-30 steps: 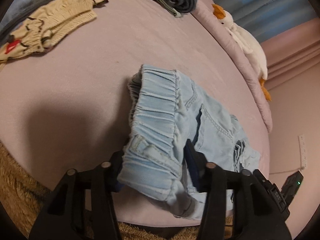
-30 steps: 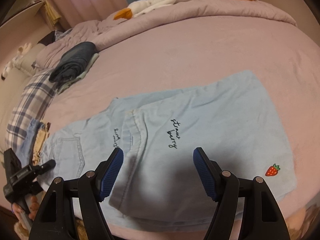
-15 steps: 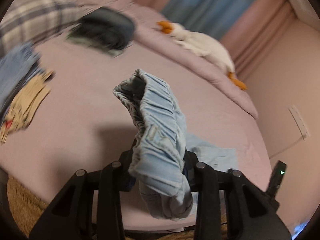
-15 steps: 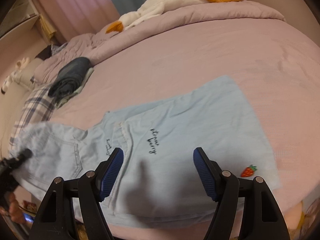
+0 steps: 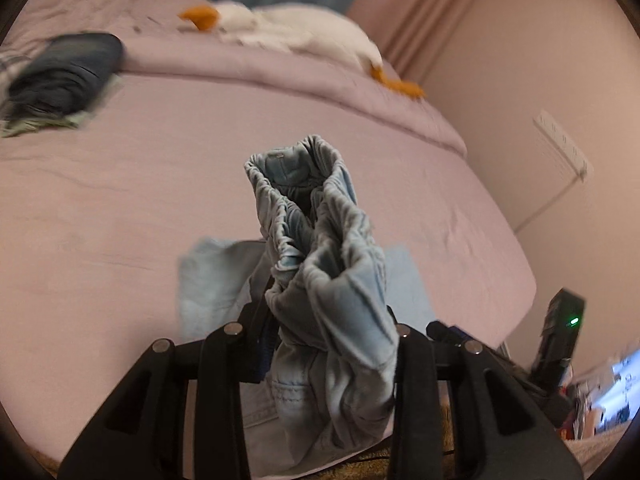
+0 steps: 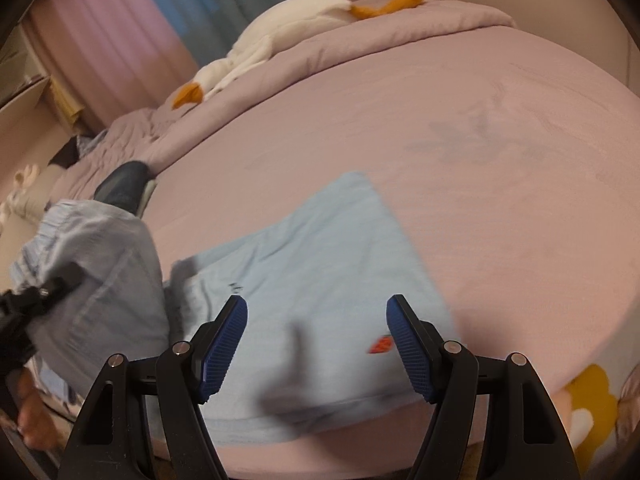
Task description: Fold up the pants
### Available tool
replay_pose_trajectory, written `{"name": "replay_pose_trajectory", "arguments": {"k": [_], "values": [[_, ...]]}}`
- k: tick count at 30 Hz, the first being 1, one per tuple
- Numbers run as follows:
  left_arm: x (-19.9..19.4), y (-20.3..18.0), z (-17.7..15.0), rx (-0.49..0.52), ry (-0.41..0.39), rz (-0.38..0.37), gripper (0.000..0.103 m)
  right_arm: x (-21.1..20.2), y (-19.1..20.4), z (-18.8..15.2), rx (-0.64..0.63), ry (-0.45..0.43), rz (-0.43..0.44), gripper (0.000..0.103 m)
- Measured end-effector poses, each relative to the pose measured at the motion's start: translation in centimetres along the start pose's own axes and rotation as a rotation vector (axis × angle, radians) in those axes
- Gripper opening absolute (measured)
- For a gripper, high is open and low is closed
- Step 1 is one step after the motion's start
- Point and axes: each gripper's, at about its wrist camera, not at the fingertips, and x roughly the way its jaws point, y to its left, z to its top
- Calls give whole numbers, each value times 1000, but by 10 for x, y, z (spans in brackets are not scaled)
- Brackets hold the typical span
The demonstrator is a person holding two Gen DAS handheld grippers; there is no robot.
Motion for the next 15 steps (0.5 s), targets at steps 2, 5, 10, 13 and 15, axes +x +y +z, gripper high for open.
{"name": "replay_pose_trajectory", "arguments": {"k": [2,5,10,13,15], "values": [[25,-5,-5,7,59,-22,34,-1,-7,-1,18,3,-16,72],[53,-14,-14,33,118,-34,39,-1,-14,-5,38,11,-36,72],[72,-31,-20,88,168,-27,51,-4,-23,-7,57,22,-57,72],[63,-37,-19,133,150,-31,65,-9,-23,-7,48,5,-50,72],[59,-33,-19,121,153,-58,85,-13,-24,-7,46,-6,-56,72]]}}
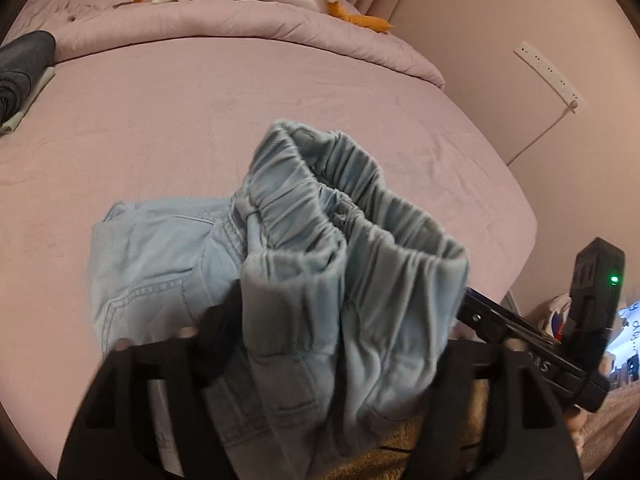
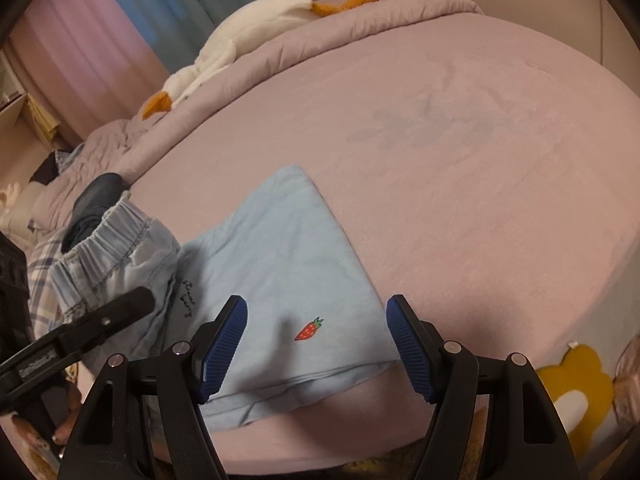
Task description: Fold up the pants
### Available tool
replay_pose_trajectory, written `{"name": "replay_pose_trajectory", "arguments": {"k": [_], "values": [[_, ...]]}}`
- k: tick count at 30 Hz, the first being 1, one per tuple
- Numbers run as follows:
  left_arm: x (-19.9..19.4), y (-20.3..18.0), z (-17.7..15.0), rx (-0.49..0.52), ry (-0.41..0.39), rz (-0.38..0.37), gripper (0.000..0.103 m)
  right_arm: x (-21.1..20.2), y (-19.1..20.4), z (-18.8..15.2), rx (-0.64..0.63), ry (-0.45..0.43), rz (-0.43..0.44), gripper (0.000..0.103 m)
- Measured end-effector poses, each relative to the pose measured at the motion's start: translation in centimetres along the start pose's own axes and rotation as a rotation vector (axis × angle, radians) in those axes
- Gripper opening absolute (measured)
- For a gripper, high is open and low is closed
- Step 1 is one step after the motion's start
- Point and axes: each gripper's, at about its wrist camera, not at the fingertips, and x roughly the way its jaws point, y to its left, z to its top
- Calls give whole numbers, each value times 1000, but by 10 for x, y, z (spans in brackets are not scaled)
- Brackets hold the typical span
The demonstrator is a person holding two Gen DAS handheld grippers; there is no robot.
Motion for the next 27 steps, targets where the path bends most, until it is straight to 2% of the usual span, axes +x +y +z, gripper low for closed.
{"name": "replay_pose_trajectory", "arguments": {"k": [1,2,3,8,10,14,16,19,21,22,24,27], "values": [[-3,2,0,-14,0,-51,98,0,0,0,0,-3,-2,72],[-5,5,0,-23,-2,-83,101,0,1,1,-1,-5,-1,72],[-9,7,-1,-36,-9,-112,101,0,2,1,-3,-5,-1,72],[-36,22,-3,-77,-61,-67,101,-2,4,2,-13,-8,9,72],[-47,35,-9,-96,-78,-6,101,-5,6,2,-24,-13,35,72],[-56,63,-21,-143,-98,185,100,-5,24,1,-53,19,167,72],[-60,78,-31,-171,-88,212,99,0,34,-1,-74,44,230,72],[-56,93,-40,-222,-62,197,97,16,49,-5,-107,103,250,55],[-58,102,-49,-245,-43,191,96,31,57,-9,-142,115,180,44],[-57,101,-51,-249,-35,191,95,35,57,-10,-152,111,137,32],[-54,101,-56,-249,-11,194,94,35,56,-8,-141,107,134,30],[-52,98,-60,-240,6,184,94,5,54,-3,-155,12,133,28]]}}
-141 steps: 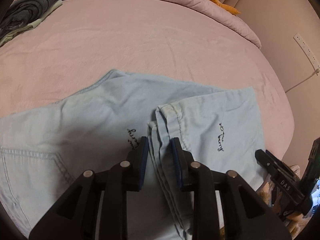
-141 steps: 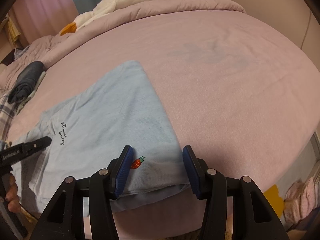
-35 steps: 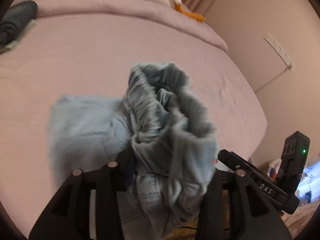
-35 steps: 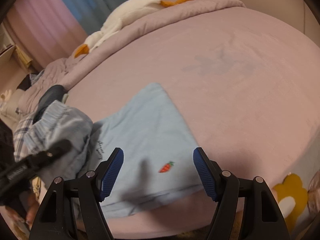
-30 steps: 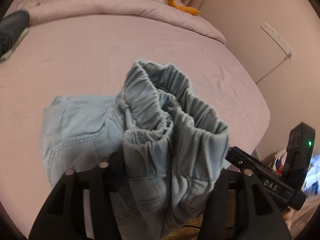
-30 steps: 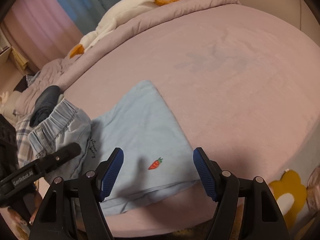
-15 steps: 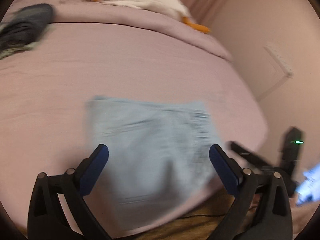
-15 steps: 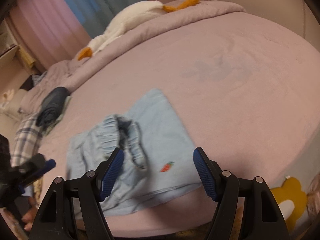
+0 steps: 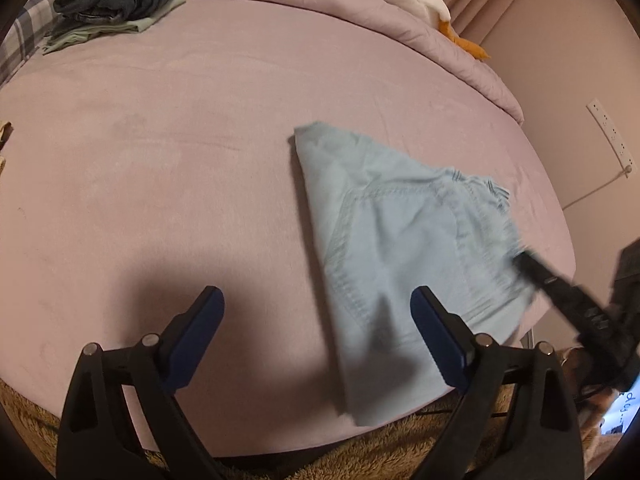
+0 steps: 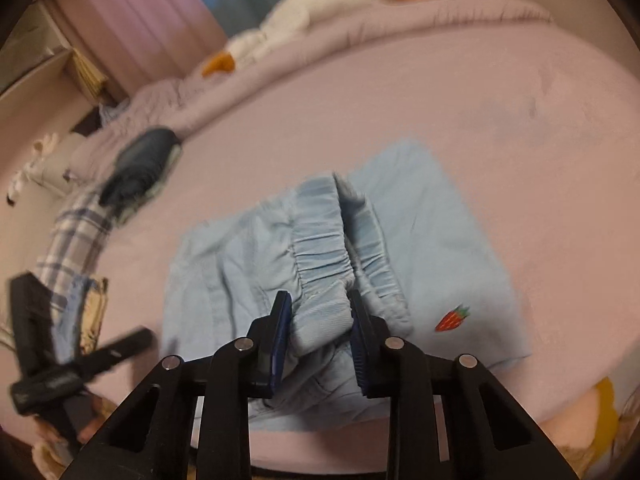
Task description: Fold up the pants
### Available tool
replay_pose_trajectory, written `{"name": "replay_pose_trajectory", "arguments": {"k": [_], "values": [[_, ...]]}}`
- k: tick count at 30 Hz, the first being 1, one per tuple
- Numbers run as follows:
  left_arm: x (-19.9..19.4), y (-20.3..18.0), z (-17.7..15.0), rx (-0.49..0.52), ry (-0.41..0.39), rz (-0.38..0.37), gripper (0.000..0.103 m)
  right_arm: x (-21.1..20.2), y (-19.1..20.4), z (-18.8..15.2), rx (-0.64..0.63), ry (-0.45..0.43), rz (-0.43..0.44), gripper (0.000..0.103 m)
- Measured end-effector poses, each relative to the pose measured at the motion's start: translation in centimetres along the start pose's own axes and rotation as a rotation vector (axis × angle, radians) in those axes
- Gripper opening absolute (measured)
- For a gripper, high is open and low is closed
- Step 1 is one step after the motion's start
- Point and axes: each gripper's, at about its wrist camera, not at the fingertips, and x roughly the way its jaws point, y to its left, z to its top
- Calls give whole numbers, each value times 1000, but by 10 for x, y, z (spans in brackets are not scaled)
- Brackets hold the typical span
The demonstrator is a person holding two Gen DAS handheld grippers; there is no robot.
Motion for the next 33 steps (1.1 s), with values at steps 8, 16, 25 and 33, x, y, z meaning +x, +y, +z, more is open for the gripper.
{"name": "replay_pose_trajectory", "arguments": {"k": [8,16,25,33], "values": [[22,-3,-7,31,63,49,91,21,-17,-6,-10,136,-74,34],[23,-3,-7,42,59,54,91,29,-41,21,48,135,42,72],[19,-4,-2,27,53,6,85,73,-26,15,30,205,168,40],[2,-19,29,34,-25,-47,83,1,-12,39,-14,16,146,30]]}}
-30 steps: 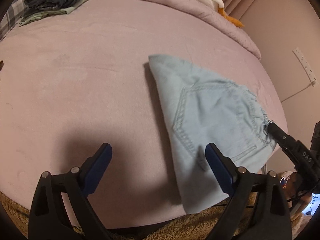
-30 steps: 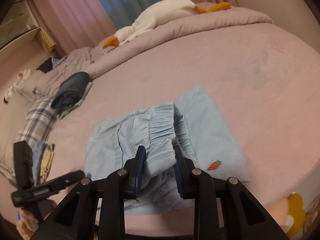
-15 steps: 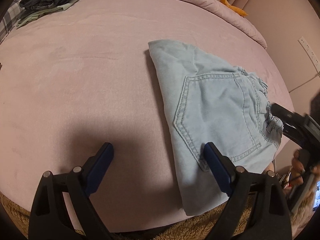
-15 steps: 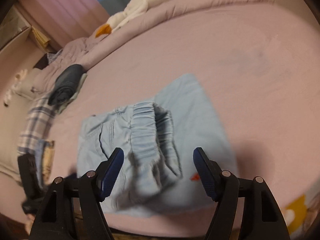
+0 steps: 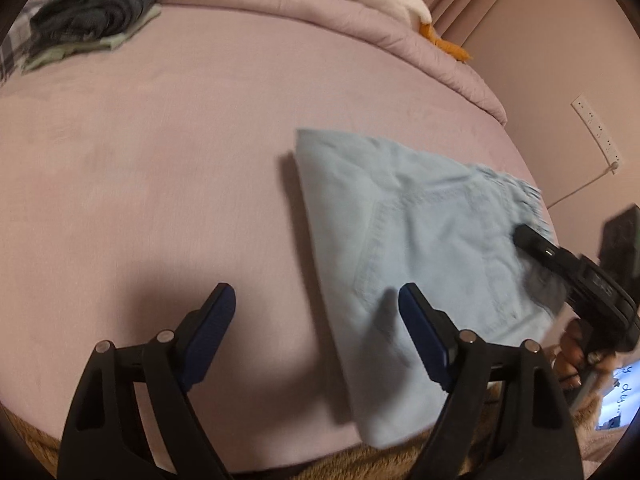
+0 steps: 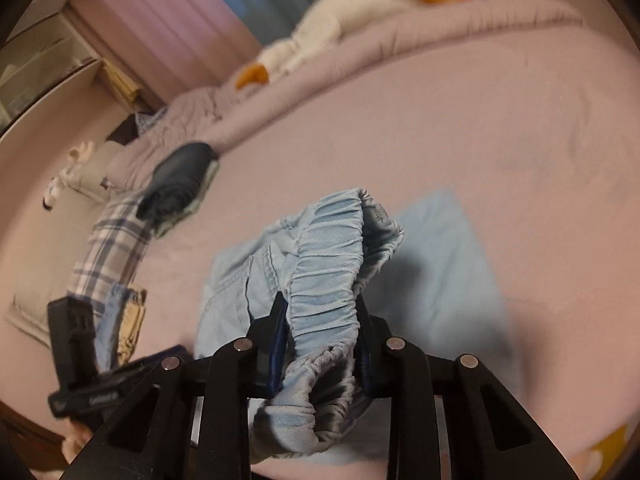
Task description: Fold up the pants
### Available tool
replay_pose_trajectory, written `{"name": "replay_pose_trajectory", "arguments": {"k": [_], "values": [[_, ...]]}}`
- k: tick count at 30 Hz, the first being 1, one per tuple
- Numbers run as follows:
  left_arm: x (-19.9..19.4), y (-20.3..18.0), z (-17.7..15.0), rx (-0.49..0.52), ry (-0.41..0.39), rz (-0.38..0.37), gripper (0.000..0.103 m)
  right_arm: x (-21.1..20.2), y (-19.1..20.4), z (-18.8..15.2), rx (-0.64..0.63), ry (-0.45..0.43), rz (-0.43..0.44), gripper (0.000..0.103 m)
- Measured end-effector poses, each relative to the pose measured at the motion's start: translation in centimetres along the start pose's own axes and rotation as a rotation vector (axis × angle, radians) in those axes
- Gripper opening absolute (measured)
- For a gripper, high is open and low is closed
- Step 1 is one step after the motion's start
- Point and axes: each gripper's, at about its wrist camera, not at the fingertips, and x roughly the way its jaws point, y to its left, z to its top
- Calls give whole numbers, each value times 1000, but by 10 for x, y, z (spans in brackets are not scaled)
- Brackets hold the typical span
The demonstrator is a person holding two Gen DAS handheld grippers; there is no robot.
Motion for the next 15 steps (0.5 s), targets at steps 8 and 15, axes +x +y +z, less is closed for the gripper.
{"name": "replay_pose_trajectory", "arguments": {"k": [8,15], "values": [[50,-4,21,-6,91,-18,74,35,-34,-4,20,88,-196,30],[48,-2,3,-16,85,3,74,43,-49,-12,66,96,-185,33]]}}
